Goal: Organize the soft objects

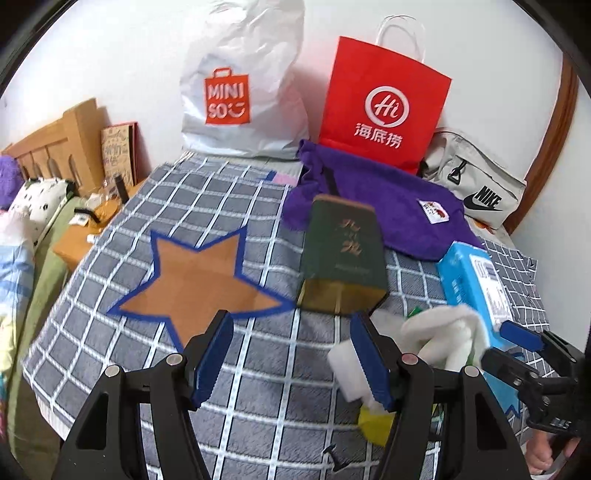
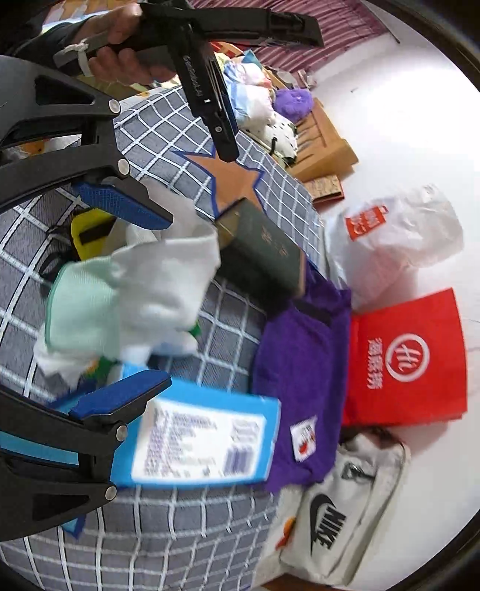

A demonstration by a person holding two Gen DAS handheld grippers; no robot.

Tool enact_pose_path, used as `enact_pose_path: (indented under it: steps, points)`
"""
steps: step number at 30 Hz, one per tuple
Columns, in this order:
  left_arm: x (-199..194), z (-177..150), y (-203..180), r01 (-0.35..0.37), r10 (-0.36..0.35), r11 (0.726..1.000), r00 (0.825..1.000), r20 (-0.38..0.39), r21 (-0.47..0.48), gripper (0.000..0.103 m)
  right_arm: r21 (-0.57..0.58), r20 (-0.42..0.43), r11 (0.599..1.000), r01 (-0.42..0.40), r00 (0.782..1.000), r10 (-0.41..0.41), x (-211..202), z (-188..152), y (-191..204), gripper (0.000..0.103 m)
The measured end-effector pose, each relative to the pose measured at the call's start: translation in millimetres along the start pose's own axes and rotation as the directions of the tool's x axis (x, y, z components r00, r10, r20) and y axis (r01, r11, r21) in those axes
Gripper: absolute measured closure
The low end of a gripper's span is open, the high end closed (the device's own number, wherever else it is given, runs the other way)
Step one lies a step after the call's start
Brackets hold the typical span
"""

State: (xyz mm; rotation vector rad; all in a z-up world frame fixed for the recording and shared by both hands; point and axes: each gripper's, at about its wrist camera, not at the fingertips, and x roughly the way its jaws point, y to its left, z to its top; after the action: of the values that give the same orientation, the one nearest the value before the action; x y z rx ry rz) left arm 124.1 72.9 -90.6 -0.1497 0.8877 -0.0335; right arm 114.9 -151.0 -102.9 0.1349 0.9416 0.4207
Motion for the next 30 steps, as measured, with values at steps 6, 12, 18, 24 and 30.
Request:
enact_pose_path:
  steps: [6,12,18,24,30]
  points:
    - [-1,-14,14,0.026,-0.027,0.999,1.0,-0.013,-0.036,0.039,0.018,-0.037,0.998,0.053,0.998,-0.052,29,2,0,0.027]
    - [-1,-20,18,0.034,-0.034,0.998,0.999,-0.019,-0.045,0.039,0.025,-0.024,1.0,-0.001,1.0,0.001,30,4,3,0.08]
    - [-1,-25,17,0.04,-0.041,0.998,0.999,-0.026,-0.045,0.039,-0.009,0.083,1.0,-0.017,0.996,0.018,-6,9,10,0.089]
    - [1,-30,7,0.062,-0.063,0.998,0.997,-0.043,-0.023,0.039,0.007,0.15,1.0,-0.013,0.989,0.012,-47,5,3,0.089]
    - [5,-39,-6,0.086,-0.085,0.996,0.993,-0.079,0.008,0.039,-0.015,0.15,0.998,0.06,0.987,-0.057,-78,-20,-12,0.089]
